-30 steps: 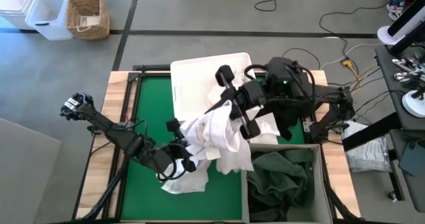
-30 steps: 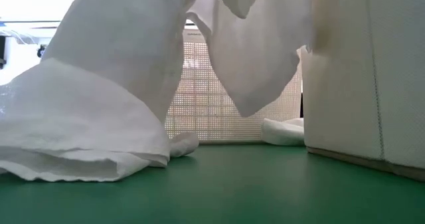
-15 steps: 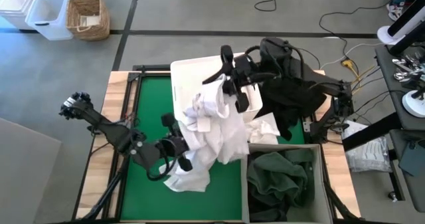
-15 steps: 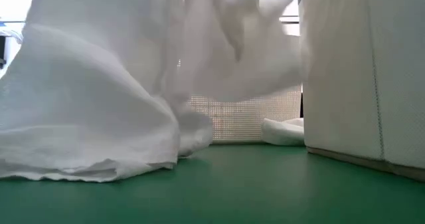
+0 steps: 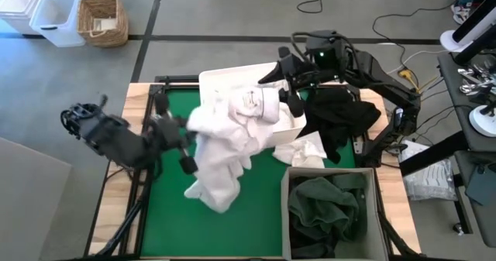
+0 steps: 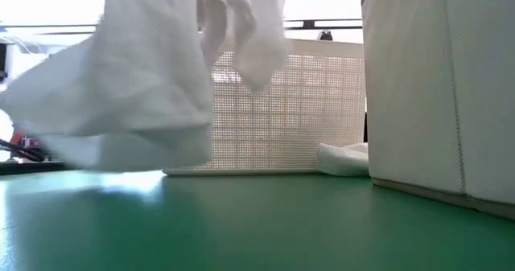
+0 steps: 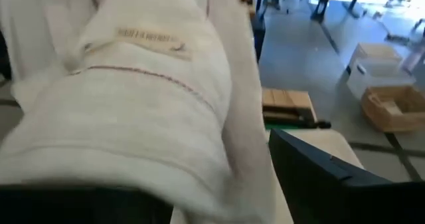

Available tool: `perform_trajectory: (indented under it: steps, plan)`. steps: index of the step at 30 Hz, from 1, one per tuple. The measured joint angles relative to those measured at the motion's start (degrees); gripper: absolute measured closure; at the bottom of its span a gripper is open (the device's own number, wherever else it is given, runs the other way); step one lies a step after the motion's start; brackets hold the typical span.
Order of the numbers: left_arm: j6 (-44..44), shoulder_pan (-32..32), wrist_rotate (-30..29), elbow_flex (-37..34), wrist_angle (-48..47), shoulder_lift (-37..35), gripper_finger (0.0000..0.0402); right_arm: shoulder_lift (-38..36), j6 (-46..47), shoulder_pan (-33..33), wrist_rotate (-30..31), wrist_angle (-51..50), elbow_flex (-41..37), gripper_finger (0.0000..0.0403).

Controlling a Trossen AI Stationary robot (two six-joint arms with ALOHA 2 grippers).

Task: Pick and place trash into bin
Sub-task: Put the left white cloth into the white plastic storage bin

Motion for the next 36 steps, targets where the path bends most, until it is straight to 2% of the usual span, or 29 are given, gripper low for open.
perform_trajectory:
  steps: [13, 21, 26, 33, 36]
  plan:
    - [7.68, 0.07, -0.28, 17.78, -1.13, 2.52, 0.0401, 0.13, -2.08, -0.2, 0.96, -7.17, -0.23, 0.0142]
    - [15.47, 0.3, -5.65, 26.67, -0.42, 5.59, 0.0402, 0.22, -2.33, -0.18, 2.75, -8.32, -0.96, 0.007]
    - [23.46, 1.1, -5.82, 25.68, 9.02, 5.31, 0.0401, 0.22, -2.72, -0.2, 4.23, -9.74, -0.96, 0.0039]
    - [34.82, 3.57, -5.56, 25.9, 22.02, 5.33, 0.0401, 0.21, -2.89, -0.19, 4.2, -12.98, -0.98, 0.0036]
    - [36.87, 5.29, -3.2, 25.9, 24.4, 5.31, 0.0401, 0.09, -2.81, -0.2, 4.2, -13.3, -0.99, 0.0035]
